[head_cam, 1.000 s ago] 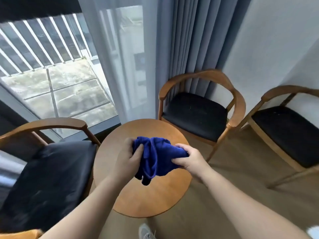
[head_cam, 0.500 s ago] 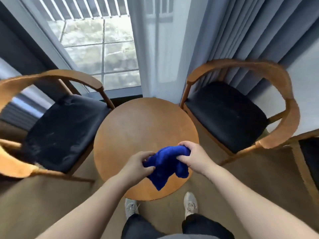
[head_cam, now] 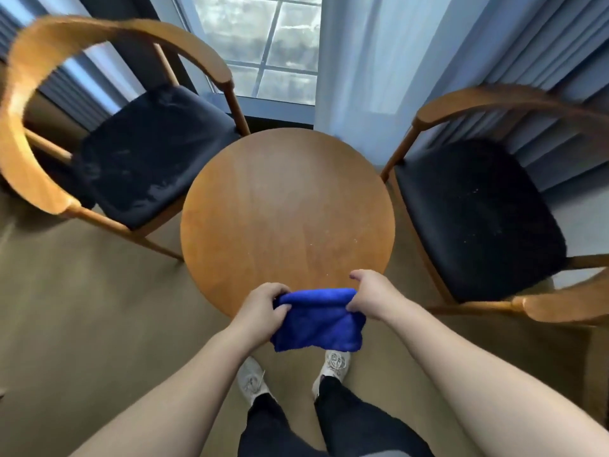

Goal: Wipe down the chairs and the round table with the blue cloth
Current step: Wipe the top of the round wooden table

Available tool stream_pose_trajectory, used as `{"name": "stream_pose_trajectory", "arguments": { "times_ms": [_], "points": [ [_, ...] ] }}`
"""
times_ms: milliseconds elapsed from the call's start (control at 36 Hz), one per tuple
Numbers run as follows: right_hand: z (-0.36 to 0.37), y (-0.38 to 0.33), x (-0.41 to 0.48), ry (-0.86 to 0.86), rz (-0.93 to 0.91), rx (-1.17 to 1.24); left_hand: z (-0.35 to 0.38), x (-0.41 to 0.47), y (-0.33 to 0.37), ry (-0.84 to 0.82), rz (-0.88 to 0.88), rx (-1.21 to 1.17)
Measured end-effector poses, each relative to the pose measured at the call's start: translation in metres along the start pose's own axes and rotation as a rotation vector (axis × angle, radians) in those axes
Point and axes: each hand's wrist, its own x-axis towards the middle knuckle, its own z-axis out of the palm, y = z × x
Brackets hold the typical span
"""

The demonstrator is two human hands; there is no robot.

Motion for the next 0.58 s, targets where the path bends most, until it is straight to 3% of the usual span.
{"name": "stream_pose_trajectory", "arguments": {
  "times_ms": [167,250,333,445,583],
  "points": [
    [-0.032,-0.017,0.015,0.133,-0.061,0.463,-0.031,0.031,0.014,0.167,0.085,-0.017],
    [-0.038,-0.020,0.018,0.146,-0.107,0.541,-0.038,0.042,0.020,0.254,0.096,-0.073],
    [-0.026,-0.014,0.030,0.171,-0.084,0.452,-0.026,0.050,0.003,0.243,0.063,-0.026],
    [0.001,0.004,0.055,0.177,0.040,0.009,-0.002,0.059,-0.032,0.185,-0.033,0.069],
    [0.028,0.020,0.082,0.156,0.060,0.013,0.014,0.065,-0.062,0.155,-0.117,0.061]
  ]
}}
